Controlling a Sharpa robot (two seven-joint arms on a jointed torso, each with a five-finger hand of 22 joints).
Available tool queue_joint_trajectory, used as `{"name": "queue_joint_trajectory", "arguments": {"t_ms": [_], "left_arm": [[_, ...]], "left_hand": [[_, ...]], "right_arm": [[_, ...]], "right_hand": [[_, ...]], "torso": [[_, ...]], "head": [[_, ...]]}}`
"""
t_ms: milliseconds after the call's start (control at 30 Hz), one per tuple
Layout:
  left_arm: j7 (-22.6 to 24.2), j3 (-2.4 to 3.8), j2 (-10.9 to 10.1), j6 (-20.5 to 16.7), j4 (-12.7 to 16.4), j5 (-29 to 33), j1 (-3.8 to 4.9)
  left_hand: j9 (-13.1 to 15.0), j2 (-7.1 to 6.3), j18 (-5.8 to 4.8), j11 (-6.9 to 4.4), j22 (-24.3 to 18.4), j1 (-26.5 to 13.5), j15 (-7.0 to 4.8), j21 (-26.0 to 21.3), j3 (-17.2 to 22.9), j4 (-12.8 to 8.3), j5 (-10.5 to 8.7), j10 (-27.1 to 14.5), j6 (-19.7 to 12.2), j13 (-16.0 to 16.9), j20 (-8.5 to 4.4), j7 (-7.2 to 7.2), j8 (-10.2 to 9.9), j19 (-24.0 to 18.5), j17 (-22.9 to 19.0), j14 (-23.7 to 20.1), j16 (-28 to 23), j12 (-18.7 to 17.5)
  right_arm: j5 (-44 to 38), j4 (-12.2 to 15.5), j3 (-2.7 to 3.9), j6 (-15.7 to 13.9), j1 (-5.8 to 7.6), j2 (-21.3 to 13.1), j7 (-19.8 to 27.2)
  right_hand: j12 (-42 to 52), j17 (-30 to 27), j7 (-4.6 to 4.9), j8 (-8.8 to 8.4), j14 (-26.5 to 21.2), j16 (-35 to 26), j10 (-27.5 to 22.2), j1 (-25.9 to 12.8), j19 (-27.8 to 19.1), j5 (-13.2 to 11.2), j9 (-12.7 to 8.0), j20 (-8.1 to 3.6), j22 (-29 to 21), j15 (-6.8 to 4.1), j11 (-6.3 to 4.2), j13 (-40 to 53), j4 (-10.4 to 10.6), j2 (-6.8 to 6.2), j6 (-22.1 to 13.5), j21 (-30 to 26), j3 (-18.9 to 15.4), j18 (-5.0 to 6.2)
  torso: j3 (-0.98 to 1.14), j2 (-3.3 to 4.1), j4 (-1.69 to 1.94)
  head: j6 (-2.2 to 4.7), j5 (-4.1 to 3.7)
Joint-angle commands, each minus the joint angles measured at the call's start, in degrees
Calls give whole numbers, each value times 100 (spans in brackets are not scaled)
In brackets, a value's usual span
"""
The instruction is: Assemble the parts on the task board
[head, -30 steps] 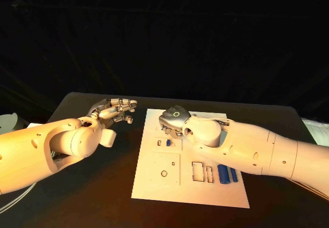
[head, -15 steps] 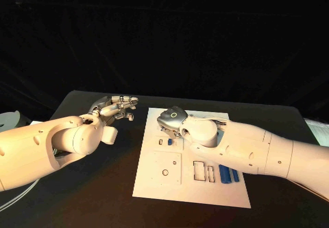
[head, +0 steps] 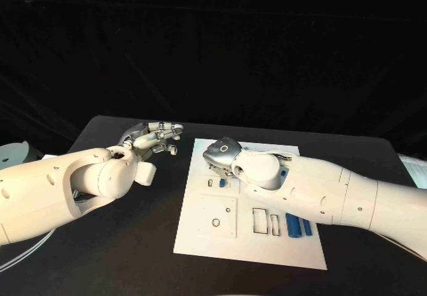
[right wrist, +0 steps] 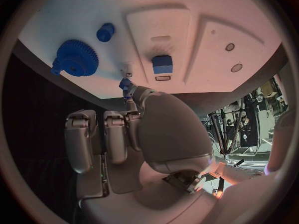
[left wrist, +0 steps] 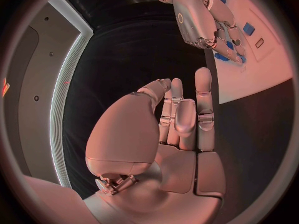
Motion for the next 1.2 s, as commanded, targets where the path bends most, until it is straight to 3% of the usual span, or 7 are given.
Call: {"name": "queue_joint_trajectory", "arguments": {"t_ms": [33, 133, 400, 800, 967, 1200], "left_arm": [[44, 6, 3, 56, 32, 35, 13], [33, 6, 4, 61, 41, 35, 17], [15, 6, 8, 58, 60, 35, 24], [-19, 6, 21, 35, 64, 35, 38], [-37, 6, 22, 33, 64, 35, 41], [-59, 6, 24, 35, 60, 35, 42]], "left_hand": [[-5, 13, 92, -6, -5, -47, 9, -22, -31, 12, 16, -32, -27, -9, 34, 30, -34, 17, -3, -16, -9, 29], [-5, 13, 92, -6, -5, -47, 9, -22, -31, 12, 16, -32, -27, -9, 34, 30, -34, 17, -3, -16, -9, 29], [-9, 13, 93, -5, -10, -56, 10, -30, -35, 16, 15, -33, -29, -13, 35, 30, -34, 17, -8, -18, -11, 32], [-12, 18, 93, -6, -11, -61, 10, -32, -36, 19, 16, -33, -29, -16, 36, 29, -33, 18, -6, -16, -8, 35], [-12, 18, 93, -6, -11, -61, 10, -32, -36, 19, 16, -33, -29, -16, 36, 29, -33, 18, -6, -16, -8, 35], [-12, 18, 93, -6, -11, -61, 10, -32, -36, 19, 16, -33, -29, -16, 36, 29, -33, 18, -6, -16, -8, 35]], "right_arm": [[-45, -65, -33, 181, -24, 20, 82], [-8, -93, -38, 143, -23, 44, 109], [110, -160, -56, 70, -23, 109, 214], [220, -278, -98, 34, -24, 181, 318], [242, -292, -103, -215, -25, 176, 322], [343, -285, -104, -701, -25, 160, 391]], "right_hand": [[-56, 1508, -148, 210, 597, 24, 418, 17, 611, 18, 96, -35, 1507, -54, -31, 1290, -10, -6, 264, 36, 41, -39], [-90, 1508, -143, 206, 597, 24, 404, -3, 611, 17, 97, -37, 1507, -54, -26, 1274, -23, -44, 250, 36, 31, -39], [-163, 1508, -147, 216, 597, 24, 376, -66, 611, 18, 115, -40, 1507, -58, -26, 1240, -164, -298, 229, 36, -153, -39], [-173, 1508, -155, 249, 597, 24, 373, -13, 611, 22, 146, -44, 1507, -63, -33, 1237, -379, -376, 248, 36, -291, -39], [-201, 1508, -115, 202, 597, 24, 360, -62, 611, 17, 131, -42, 1507, -58, -5, 1225, -411, -418, 161, 36, -369, -39], [-347, 1508, 34, -45, 597, 24, 289, -263, 611, 14, 29, 9, 1507, 28, 115, 1161, -374, -645, -232, 36, -579, -39]], "torso": [[-7, 0, -4], [-4, -2, -3], [-5, 2, -1], [-6, -3, -7], [-8, -5, -11], [-8, -5, -12]], "head": [[-9, 11], [-13, 20], [-33, 37], [-60, 61], [-57, 68], [-54, 74]]}}
